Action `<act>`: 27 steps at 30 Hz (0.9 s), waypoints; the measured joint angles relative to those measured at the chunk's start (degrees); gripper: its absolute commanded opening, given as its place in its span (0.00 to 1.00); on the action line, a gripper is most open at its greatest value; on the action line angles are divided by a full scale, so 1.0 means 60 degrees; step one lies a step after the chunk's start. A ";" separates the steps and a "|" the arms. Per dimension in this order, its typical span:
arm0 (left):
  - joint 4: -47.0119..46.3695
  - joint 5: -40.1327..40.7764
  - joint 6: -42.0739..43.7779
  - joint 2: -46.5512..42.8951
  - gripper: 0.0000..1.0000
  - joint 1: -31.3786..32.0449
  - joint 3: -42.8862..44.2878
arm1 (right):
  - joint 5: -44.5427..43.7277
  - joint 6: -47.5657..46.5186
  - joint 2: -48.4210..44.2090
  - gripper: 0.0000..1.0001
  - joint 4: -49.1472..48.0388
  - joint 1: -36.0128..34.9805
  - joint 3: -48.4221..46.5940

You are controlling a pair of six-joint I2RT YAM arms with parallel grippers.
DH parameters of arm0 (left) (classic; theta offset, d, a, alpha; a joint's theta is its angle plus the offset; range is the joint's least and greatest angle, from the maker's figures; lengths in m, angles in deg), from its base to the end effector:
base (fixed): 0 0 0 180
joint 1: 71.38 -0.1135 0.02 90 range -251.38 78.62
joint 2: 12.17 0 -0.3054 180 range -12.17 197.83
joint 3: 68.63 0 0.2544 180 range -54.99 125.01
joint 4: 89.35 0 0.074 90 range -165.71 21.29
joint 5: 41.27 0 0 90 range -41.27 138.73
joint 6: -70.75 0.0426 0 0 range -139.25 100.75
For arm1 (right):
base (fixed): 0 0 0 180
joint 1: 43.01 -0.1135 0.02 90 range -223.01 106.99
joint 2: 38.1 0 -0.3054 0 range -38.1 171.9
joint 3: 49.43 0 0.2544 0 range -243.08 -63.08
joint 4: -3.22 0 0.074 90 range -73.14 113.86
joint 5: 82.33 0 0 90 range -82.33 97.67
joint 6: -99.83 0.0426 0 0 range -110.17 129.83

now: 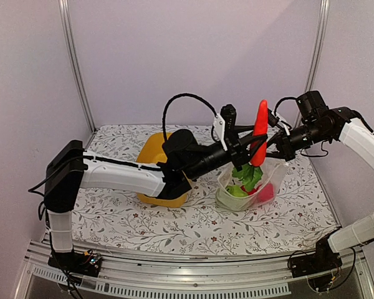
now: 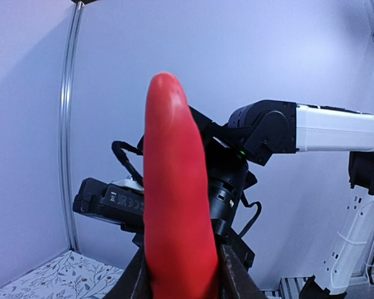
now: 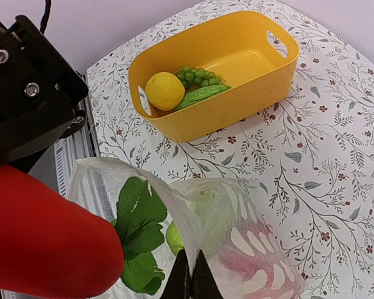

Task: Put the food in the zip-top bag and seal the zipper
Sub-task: Place the fake vegetable in the zipper food storage bag.

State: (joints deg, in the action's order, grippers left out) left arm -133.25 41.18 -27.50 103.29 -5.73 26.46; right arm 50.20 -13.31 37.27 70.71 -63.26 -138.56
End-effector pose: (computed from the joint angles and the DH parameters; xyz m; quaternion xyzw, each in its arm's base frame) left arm 0.1995 -0.4545 0.3471 0.3109 0.4533 -0.5305 0.6453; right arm 0.2267 0.1143 0.3845 -0.4323 0.7812 0.3372 0.2987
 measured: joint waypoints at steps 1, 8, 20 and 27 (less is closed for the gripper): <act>-0.0022 0.0091 0.0098 0.0018 0.24 0.0047 0.0000 | -0.0025 0.0015 0.0000 0.00 -0.0011 0.0000 0.0000; -0.0335 0.0561 0.0586 0.0430 0.66 0.0193 -0.0178 | -0.0033 0.0251 0.0000 0.00 -0.0051 0.0138 0.0000; 0.1639 0.1548 0.0860 -0.0499 0.82 0.0284 -0.0299 | -0.0288 0.0521 0.0004 0.00 -0.0270 0.0514 0.0000; 0.4160 0.2852 0.0025 -0.2280 0.74 0.0321 0.0058 | -0.0860 0.0645 0.0000 0.00 -0.0441 0.0514 -0.0018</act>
State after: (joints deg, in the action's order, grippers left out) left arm -108.29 58.29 -27.35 89.61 -3.81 26.81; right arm 45.04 -9.44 37.27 68.06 -60.18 -138.67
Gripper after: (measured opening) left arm 0.777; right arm 0.006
